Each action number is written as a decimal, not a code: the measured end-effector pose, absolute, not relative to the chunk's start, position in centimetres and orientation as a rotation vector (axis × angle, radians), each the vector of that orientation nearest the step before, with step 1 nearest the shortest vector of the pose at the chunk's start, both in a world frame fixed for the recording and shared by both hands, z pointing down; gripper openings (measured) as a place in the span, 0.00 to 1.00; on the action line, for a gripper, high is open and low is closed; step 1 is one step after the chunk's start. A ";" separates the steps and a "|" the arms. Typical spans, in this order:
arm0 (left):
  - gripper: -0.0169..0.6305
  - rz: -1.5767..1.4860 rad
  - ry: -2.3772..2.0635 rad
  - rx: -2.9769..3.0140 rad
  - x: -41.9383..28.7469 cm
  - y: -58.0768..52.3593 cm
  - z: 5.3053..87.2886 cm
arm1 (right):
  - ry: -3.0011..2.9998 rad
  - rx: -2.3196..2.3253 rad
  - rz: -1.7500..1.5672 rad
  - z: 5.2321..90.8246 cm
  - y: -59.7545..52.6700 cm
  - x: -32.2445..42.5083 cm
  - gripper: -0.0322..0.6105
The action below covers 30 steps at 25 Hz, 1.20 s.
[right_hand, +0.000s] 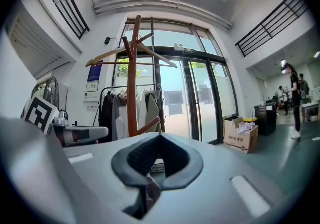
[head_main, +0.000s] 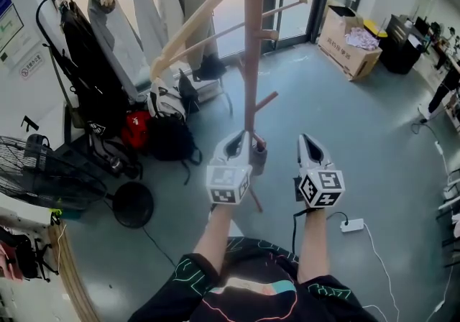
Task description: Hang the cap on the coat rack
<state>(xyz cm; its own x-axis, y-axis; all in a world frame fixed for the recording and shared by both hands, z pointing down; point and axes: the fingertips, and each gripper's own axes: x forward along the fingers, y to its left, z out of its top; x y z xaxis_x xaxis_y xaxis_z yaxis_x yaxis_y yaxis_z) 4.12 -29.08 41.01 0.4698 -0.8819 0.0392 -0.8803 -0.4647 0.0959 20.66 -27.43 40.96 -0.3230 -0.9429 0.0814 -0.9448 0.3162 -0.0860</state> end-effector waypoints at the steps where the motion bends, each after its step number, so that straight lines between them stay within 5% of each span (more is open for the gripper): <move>1: 0.04 -0.019 -1.565 2.605 4.1 -29.1 41.2 | -2.534 1.819 0.188 41.1 -27.4 20.6 0.05; 30: 0.04 0.087 -1.524 2.576 2.8 -28.7 43.9 | -2.554 1.763 0.236 43.3 -27.6 18.2 0.05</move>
<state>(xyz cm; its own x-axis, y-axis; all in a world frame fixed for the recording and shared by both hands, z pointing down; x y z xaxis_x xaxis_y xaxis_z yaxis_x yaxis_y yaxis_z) 2.78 -28.71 43.92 0.4829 -0.8668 0.1247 -0.8753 -0.4737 0.0968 18.20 -27.57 43.30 -0.3578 -0.9274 0.1094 -0.9317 0.3468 -0.1079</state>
